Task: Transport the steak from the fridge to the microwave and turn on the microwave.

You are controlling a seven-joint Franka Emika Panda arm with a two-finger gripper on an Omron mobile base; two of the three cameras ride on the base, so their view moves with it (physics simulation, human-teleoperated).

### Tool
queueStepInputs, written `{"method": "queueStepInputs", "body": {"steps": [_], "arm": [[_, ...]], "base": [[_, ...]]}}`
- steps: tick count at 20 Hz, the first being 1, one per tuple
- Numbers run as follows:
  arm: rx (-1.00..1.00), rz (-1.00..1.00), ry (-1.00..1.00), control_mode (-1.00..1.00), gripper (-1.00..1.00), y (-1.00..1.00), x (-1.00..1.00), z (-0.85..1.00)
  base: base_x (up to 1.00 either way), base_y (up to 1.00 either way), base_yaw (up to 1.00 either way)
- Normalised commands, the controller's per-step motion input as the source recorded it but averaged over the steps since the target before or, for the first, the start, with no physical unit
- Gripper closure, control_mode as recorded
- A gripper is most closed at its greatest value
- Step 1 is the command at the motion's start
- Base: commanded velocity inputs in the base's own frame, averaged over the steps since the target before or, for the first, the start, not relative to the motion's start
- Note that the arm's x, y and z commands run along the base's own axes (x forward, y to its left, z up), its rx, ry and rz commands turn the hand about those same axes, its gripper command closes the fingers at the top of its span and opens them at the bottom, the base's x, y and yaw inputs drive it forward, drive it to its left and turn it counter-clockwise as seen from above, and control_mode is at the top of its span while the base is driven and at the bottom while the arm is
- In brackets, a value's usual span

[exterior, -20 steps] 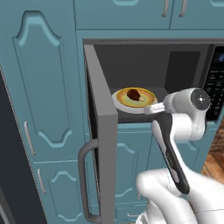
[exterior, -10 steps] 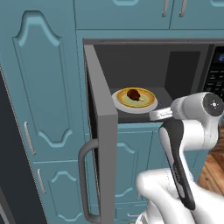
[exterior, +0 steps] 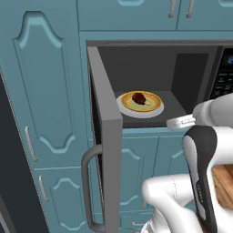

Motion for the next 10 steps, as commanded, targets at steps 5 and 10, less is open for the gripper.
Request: {"method": "queueStepInputs", "body": {"steps": [5,10], "arm": [[0.00,0.00,-0.06,-1.00,-1.00,0.01,-0.70,0.00],[-0.02,0.00,0.00,-1.00,-1.00,0.11,-0.41,-0.05]], "base": [[0.00,0.00,0.00],[0.00,0.00,0.00]]}}
